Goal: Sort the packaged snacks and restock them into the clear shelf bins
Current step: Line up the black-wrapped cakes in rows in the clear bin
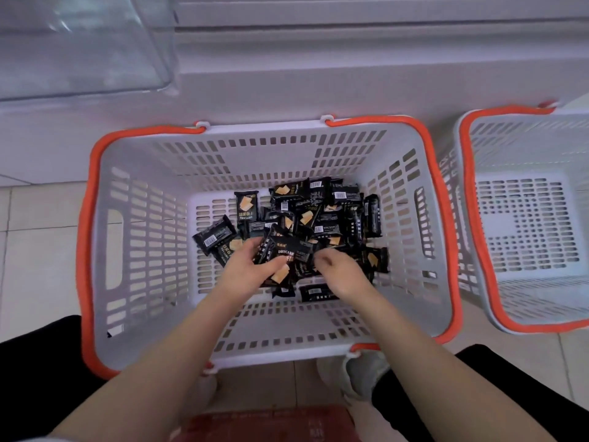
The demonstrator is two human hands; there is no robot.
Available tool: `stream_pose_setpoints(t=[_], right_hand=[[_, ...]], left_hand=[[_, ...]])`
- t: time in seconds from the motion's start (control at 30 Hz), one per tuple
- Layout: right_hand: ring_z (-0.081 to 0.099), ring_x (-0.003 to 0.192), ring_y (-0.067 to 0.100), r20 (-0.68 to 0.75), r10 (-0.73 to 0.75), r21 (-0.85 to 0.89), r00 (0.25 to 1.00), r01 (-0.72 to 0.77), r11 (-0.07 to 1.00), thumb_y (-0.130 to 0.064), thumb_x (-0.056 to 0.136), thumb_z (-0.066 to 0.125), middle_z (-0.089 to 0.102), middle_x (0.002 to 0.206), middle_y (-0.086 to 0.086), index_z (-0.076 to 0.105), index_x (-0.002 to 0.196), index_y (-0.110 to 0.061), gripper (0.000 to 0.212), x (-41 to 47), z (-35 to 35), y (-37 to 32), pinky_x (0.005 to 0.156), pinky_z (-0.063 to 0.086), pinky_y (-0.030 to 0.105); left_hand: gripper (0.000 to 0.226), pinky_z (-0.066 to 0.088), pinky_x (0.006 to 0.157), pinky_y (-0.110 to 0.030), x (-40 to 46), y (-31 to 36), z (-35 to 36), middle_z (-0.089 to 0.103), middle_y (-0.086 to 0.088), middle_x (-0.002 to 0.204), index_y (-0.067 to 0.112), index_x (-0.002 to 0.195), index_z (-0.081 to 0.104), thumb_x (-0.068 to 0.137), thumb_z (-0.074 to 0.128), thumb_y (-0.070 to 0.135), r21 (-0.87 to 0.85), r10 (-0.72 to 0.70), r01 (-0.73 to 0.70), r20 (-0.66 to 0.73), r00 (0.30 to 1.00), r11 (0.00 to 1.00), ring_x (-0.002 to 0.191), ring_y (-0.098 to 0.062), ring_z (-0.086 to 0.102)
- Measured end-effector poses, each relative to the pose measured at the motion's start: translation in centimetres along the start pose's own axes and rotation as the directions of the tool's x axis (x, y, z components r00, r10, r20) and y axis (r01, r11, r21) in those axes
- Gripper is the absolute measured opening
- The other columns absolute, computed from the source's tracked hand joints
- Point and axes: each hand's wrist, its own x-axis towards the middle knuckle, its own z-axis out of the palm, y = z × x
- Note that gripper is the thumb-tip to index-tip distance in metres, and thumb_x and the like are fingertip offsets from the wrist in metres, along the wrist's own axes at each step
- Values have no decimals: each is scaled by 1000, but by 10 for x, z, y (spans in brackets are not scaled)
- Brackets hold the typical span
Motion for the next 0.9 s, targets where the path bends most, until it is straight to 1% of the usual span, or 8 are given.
stream_pose_setpoints(t=[0.13,0.27,0.47,0.53,0.63,0.73,0.83,0.9], right_hand=[[49,116,31,38,70,-508,997,-41,860,-8,93,45,48,130,16,37,138,-5,45,19,-7,37,94,46,40],[38,127,32,129,70,-725,989,46,687,5,86,42,35,143,15,25,144,-5,61,30,-4,53,101,41,43],[45,120,32,252,16,-862,968,216,459,1,89,47,41,139,16,50,128,-8,40,38,-10,38,91,42,40],[53,106,29,174,-87,-702,981,185,687,-10,90,55,53,119,12,56,116,-8,26,30,-17,28,81,46,36],[60,78,18,-87,-144,-30,986,142,989,-22,84,67,60,87,1,57,90,-14,14,5,-31,7,59,46,23],[67,85,15,-97,-187,598,978,207,774,-13,82,69,63,101,8,55,101,-28,28,-26,-37,-17,65,55,22],[68,91,16,-100,-273,868,957,218,447,-5,87,61,58,116,9,55,115,-34,41,-50,-35,-37,74,56,27],[69,93,18,-125,-280,933,952,209,293,-2,88,57,66,109,6,59,113,-25,34,-63,-31,-49,73,56,27]], left_hand=[[73,35,103,-31,6,-8,-13,42,-3,144,15,141,34,80,69,36,204,-87,80,23,996,976,126,-15,45],[75,39,103,-34,10,-22,-22,47,-5,140,14,140,34,79,71,35,305,-143,123,44,989,944,123,-22,49],[75,32,109,-36,9,-30,-27,40,-6,145,14,141,34,79,70,37,209,-170,165,10,985,964,132,-21,38],[75,32,103,-32,7,-23,-26,39,-4,145,16,141,33,79,70,39,108,-163,163,-6,987,981,131,-19,38],[78,38,92,-31,3,-8,-27,41,-3,142,25,142,30,78,69,45,-85,-122,120,-24,992,989,116,-12,46],[90,40,101,-39,-5,10,-32,42,-1,141,33,144,25,68,71,54,-199,-43,42,0,999,979,124,-18,46],[80,43,101,-43,-15,20,-37,50,-3,136,30,141,32,74,70,49,-232,33,-36,-16,999,972,122,-21,51],[59,51,82,-24,-25,27,-39,60,1,125,27,133,43,81,67,38,-277,114,-125,-56,992,953,104,-7,62]])
